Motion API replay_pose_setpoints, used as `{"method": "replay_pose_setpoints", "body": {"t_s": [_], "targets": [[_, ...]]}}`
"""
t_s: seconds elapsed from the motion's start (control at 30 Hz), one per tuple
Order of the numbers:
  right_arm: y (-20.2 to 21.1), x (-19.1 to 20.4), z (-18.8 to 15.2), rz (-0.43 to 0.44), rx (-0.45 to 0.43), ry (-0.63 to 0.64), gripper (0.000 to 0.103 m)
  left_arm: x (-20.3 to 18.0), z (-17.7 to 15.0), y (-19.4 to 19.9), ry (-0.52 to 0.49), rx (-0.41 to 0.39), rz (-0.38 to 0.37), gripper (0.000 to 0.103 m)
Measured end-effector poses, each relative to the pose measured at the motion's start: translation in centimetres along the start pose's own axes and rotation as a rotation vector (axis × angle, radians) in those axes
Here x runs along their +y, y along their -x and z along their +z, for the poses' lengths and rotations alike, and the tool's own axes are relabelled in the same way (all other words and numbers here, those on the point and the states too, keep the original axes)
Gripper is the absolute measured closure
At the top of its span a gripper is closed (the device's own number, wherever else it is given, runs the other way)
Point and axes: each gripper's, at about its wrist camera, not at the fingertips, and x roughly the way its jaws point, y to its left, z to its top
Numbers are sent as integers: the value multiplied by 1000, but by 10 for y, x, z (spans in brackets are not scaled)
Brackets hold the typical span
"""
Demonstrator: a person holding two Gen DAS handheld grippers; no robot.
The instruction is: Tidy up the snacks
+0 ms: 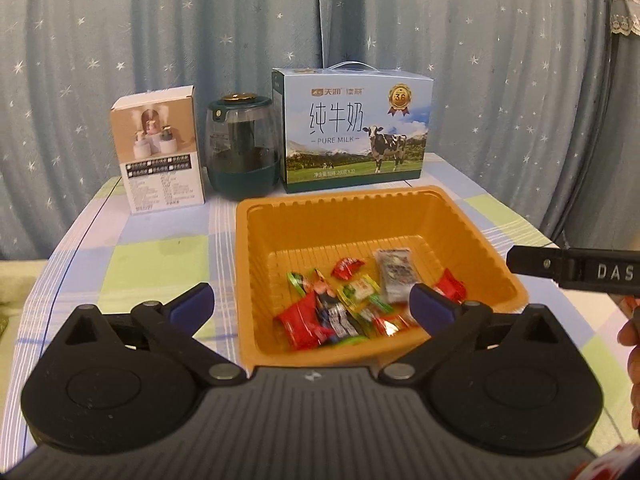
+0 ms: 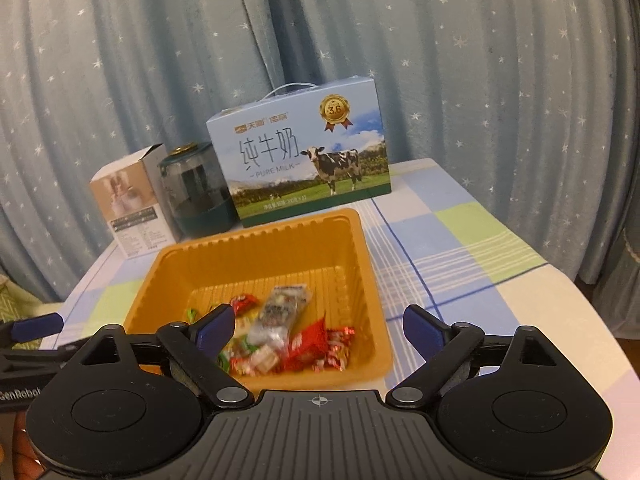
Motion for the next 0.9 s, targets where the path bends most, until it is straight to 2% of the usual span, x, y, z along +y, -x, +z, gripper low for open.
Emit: {"method": "replay_pose_setpoints", "body": {"t_s": [0.13, 0.3, 0.53, 0.73, 0.9], "targets": [[26, 5, -10, 7, 0, 21, 12, -5, -6, 28, 9, -8, 23, 0], [61, 12, -20, 23, -1, 30, 12, -9, -17, 58, 50, 31, 48, 0], [108, 15, -39, 10, 57, 46, 12, -17, -38, 108, 106, 45, 90, 0], [155, 17, -54, 12, 77, 38, 12, -31, -52, 157, 97, 50, 131, 0], [192, 25, -63, 23, 89, 61, 12, -42, -65, 194, 127, 64, 129, 0]]}}
